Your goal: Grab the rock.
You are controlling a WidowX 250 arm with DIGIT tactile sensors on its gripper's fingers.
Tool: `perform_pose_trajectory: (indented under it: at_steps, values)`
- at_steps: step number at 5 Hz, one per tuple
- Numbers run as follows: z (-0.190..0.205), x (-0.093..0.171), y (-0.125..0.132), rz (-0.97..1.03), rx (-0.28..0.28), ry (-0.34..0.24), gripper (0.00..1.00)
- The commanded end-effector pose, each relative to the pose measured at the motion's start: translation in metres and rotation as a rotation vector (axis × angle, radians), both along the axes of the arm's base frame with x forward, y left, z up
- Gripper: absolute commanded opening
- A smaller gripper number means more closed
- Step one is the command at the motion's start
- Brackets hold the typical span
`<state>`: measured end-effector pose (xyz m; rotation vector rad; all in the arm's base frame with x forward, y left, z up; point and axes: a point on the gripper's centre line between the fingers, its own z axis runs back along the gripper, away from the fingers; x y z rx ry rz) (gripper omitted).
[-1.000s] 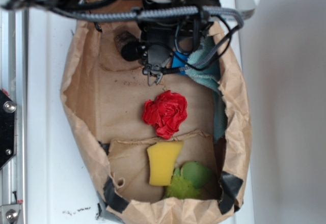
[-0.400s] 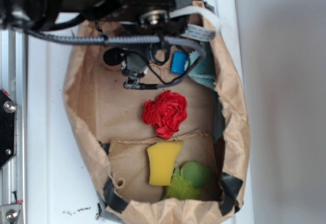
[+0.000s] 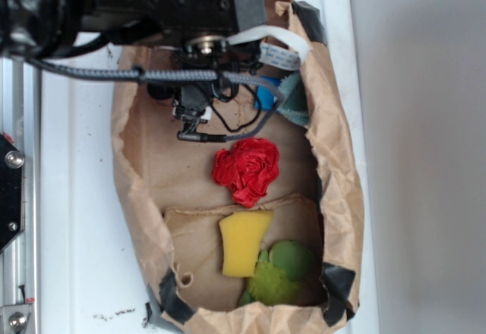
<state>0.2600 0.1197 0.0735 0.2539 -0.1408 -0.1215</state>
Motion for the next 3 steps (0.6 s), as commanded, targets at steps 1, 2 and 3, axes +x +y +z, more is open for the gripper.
perform_pose_trajectory:
  at_steps: [1, 2, 3]
  values:
    - [0.006, 0.003, 0.008, 0.001, 0.045, -0.047, 1.00]
    - [-0.002, 0.003, 0.004, -0.010, 0.035, -0.042, 1.00]
    - [-0.016, 0.001, -0.002, -0.027, 0.050, -0.045, 1.00]
